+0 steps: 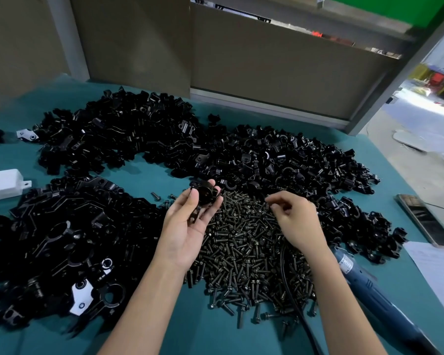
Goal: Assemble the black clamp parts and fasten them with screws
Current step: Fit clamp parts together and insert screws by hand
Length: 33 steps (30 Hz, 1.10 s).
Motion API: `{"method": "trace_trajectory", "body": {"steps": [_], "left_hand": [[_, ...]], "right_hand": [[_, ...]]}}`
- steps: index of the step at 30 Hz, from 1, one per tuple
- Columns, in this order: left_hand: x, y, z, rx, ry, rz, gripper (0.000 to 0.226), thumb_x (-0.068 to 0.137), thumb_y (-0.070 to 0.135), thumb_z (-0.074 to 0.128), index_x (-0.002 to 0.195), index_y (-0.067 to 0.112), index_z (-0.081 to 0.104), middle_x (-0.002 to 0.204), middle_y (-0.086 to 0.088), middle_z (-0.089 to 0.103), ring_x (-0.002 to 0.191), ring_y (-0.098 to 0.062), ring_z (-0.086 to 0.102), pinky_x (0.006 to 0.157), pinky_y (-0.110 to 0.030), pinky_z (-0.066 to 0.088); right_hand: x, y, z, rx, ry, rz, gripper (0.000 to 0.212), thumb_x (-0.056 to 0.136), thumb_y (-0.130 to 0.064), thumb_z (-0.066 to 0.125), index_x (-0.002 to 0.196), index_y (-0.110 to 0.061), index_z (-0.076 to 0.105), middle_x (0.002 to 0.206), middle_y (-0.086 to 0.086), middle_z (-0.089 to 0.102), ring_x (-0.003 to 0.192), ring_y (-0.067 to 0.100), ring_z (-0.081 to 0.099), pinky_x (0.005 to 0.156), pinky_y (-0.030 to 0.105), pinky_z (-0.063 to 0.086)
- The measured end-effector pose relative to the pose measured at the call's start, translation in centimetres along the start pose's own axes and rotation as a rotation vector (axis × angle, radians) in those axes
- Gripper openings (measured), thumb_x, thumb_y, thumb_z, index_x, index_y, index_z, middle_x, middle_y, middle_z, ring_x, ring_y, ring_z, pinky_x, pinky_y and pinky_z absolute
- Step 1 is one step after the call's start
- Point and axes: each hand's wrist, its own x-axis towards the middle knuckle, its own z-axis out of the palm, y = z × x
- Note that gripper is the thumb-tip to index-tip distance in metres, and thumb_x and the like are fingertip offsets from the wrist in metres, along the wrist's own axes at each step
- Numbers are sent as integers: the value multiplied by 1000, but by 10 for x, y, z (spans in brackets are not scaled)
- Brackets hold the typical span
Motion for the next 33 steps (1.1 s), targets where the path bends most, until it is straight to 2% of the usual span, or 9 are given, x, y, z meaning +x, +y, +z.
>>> {"method": "trace_trajectory", "body": {"steps": [2,5,10,15,18,20,23,25,33], "left_hand": [[0,0,0,13,8,-1,35,85,9,60,118,-3,55,115,-21,72,108,-30,71,82,-38,61],[0,0,0,34,14,-7,30,85,8,60,114,-2,56,116,-22,71,111,-31,69,85,-40,61],[-2,1,1,48,-1,-8,38,87,8,59,122,-3,53,123,-25,67,117,-35,66,89,-40,60],[-1,2,1,55,-28,-8,29,88,8,58,115,-2,55,122,-25,68,113,-35,68,86,-39,60],[-1,1,0,74,-34,0,37,88,9,59,122,-2,52,122,-24,68,117,-36,66,87,-38,60],[0,0,0,89,-21,1,36,86,10,61,119,-1,53,128,-26,64,121,-37,63,89,-39,59],[1,-1,-1,113,-28,-5,30,85,11,63,112,1,55,132,-27,61,123,-37,61,91,-41,58],[1,-1,-2,135,-59,-10,28,86,12,62,111,0,56,129,-25,64,123,-36,61,91,-39,58],[3,-4,-5,156,-76,-13,23,86,12,65,107,2,60,124,-19,67,117,-28,66,88,-34,58]], "right_hand": [[6,-6,4,-98,-48,-19,19,95,-7,62,103,-20,73,83,-6,67,69,5,60,64,17,50],[16,-16,11,-224,-83,-18,17,93,-16,68,108,-21,72,97,3,70,93,18,61,85,36,54],[28,-30,19,-314,-108,31,20,85,-16,77,103,-10,68,93,9,71,90,27,67,80,41,57],[32,-32,19,-391,-92,-9,14,87,-5,65,97,-8,74,86,12,71,84,29,68,75,38,58],[30,-27,12,-212,-61,6,15,87,-6,66,93,-11,79,69,-2,69,59,9,62,64,24,55],[26,-26,5,72,-53,41,14,89,-9,70,92,-17,81,64,-6,69,49,8,56,57,17,49],[17,-31,-2,554,-116,52,22,90,-6,70,87,-26,80,82,3,76,71,12,64,78,26,54],[12,-39,-1,738,-168,11,25,89,-2,69,88,-24,81,87,3,76,80,12,66,81,26,54],[6,-61,7,561,-153,-163,24,90,-3,69,92,-25,77,83,-10,76,77,0,65,75,16,50]]}}
